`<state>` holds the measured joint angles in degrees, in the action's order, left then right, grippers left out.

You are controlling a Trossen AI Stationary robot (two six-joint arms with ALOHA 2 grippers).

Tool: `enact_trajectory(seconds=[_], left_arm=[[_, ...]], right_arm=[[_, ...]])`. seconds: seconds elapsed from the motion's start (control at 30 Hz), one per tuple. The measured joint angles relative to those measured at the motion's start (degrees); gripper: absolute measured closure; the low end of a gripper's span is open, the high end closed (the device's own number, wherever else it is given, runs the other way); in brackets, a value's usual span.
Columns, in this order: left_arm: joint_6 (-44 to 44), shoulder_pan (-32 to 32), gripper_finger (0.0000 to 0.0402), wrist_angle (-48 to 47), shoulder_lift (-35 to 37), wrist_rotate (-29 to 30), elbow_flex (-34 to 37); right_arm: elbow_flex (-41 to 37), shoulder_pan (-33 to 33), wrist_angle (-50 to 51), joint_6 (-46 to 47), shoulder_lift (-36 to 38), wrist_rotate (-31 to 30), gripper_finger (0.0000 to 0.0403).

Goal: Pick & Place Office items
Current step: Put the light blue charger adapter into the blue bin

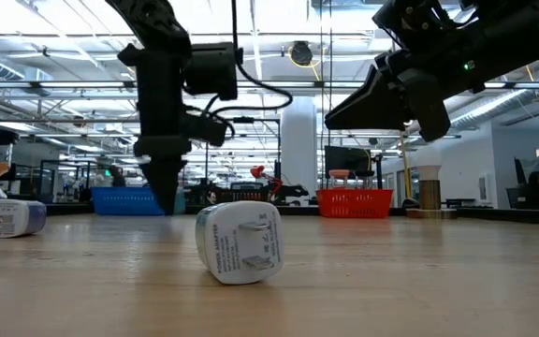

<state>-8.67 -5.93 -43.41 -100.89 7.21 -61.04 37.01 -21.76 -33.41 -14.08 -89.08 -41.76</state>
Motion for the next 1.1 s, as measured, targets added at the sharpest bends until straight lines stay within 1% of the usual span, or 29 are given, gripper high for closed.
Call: enact_trajectory(seconds=[0.23, 0.4, 0.5, 0.6, 0.7, 0.8, 0.97, 1.1], left_arm=[[-0.5, 0.0, 0.0243, -5.4, 0.0, 0.9, 0.0], [-0.5, 0.0, 0.0263, -5.2, 0.0, 0.9, 0.9], [-0.2, 0.0, 0.0263, -4.4, 0.0, 0.2, 1.8], [-0.5, 0.0, 0.0239, -3.6, 0.0, -1.7, 2.7], [-0.7, 0.2, 0.0203, -3.5, 0.0, -1.8, 2.8], [-0.7, 0.5, 0.0181, -3.8, 0.0, -1.1, 2.7], [-1.1, 0.5, 0.0164, -8.0, 1.3, -1.5, 1.4], [0.2, 0.2, 0.0165, -12.0, 4.3, -2.6, 0.1]], right_arm=[[0.0, 0.0, -0.1, -0.1, 0.0, 0.0, 0.0328], [0.0, 0.0, -0.1, -0.1, 0.0, 0.0, 0.033], [0.0, 0.0, -0.2, -0.1, 0.0, 0.0, 0.0329], [0.0, 0.0, -0.2, -0.1, 0.0, 0.0, 0.033], [0.0, 0.0, -0.2, -0.1, 0.0, 0.0, 0.033], [0.0, 0.0, -0.2, -0.1, 0.0, 0.0, 0.033], [0.0, 0.0, -0.2, -0.1, 0.0, 0.0, 0.033], [0.0, 0.0, -0.2, -0.1, 0.0, 0.0, 0.033]])
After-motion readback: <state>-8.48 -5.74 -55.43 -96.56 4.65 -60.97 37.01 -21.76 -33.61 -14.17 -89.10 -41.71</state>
